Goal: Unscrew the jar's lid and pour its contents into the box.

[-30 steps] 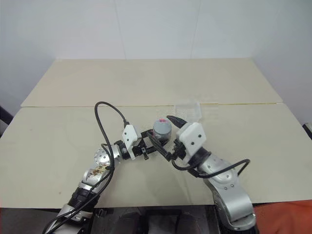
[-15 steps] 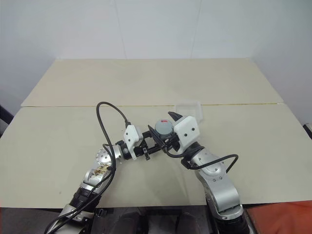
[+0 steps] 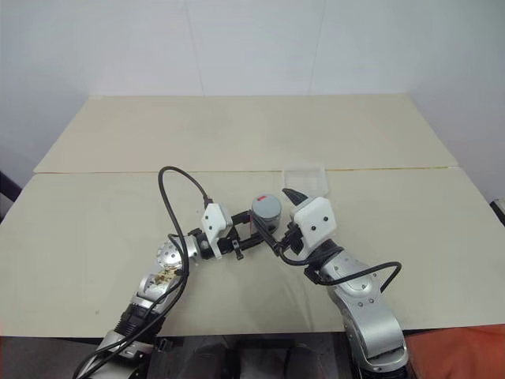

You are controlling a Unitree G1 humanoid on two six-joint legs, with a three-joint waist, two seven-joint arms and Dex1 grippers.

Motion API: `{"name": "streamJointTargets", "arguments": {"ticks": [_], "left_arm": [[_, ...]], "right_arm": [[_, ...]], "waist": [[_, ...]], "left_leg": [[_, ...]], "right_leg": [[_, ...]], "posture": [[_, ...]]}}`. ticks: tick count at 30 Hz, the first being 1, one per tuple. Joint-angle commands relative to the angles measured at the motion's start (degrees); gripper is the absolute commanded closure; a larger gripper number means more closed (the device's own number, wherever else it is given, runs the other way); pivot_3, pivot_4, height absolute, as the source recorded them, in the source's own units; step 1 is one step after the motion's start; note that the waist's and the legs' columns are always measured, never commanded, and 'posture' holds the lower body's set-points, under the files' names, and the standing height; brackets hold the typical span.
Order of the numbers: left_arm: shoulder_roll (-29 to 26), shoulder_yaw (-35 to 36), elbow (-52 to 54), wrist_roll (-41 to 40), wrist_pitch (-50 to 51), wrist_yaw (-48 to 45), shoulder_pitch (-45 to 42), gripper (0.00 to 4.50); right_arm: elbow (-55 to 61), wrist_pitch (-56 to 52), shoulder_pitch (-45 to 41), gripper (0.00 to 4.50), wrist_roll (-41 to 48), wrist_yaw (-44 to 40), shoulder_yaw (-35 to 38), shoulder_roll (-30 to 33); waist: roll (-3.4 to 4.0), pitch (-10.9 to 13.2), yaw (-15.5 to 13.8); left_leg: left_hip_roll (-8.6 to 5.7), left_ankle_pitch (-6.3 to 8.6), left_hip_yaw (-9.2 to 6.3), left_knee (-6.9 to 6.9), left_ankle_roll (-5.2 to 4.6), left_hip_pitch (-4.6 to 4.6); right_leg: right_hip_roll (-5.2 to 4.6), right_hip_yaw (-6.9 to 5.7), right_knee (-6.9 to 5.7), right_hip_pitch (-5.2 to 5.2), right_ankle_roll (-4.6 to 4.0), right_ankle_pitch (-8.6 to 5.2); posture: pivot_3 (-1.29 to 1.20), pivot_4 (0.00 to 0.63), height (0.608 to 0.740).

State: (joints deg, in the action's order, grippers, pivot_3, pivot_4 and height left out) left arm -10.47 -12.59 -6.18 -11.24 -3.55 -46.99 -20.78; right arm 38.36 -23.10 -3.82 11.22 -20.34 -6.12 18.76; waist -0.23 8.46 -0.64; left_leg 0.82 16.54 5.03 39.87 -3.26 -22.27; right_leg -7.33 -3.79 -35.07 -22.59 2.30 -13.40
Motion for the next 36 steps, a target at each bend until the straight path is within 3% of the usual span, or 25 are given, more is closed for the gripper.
{"name": "streamJointTargets", "arguments": {"ticks": [1, 20, 27, 36], "left_arm": [[0.04, 0.41, 0.82, -0.49, -1.82, -0.31, -1.02, 2.52], [-0.38, 0.45, 0.66, -0.59, -1.86, -0.77, -1.09, 2.52], [-0.33, 0.47, 0.58, -0.5, -1.92, -0.98, -1.08, 2.52], [-0.32, 0.39, 0.43, -0.37, -2.31, -1.25, -1.22, 2.52]], "right_arm": [[2.75, 0.05, 0.95, 0.06, 0.66, 0.4, 4.0, 1.07], [4.65, 1.37, 5.98, 0.06, 3.5, -3.37, 8.69, 5.76], [6.66, 1.76, 7.79, 0.06, 9.12, -10.15, 11.42, 9.59], [5.83, -4.28, 1.65, 0.06, 16.44, -9.08, 10.06, 9.18]], "waist": [[0.0, 0.0, 0.03], [0.0, 0.0, -0.04], [0.0, 0.0, -0.03], [0.0, 0.0, -0.02]], "left_leg": [[0.0, 0.0, 0.0, 0.0, 0.0, 0.0], [0.0, 0.01, 0.0, 0.01, -0.02, 0.01], [0.0, 0.04, 0.0, 0.01, -0.06, 0.02], [0.01, 0.06, -0.01, 0.03, -0.1, 0.05]], "right_leg": [[0.0, 0.0, 0.0, 0.0, 0.0, 0.0], [0.0, 0.01, 0.03, 0.02, 0.0, 0.0], [0.0, 0.03, 0.05, 0.02, 0.0, 0.0], [0.0, 0.05, 0.06, 0.03, 0.0, 0.0]], "posture": [[0.0, 0.15, 0.74], [0.0, 0.15, 0.74], [0.0, 0.15, 0.74], [0.0, 0.15, 0.74]]}}
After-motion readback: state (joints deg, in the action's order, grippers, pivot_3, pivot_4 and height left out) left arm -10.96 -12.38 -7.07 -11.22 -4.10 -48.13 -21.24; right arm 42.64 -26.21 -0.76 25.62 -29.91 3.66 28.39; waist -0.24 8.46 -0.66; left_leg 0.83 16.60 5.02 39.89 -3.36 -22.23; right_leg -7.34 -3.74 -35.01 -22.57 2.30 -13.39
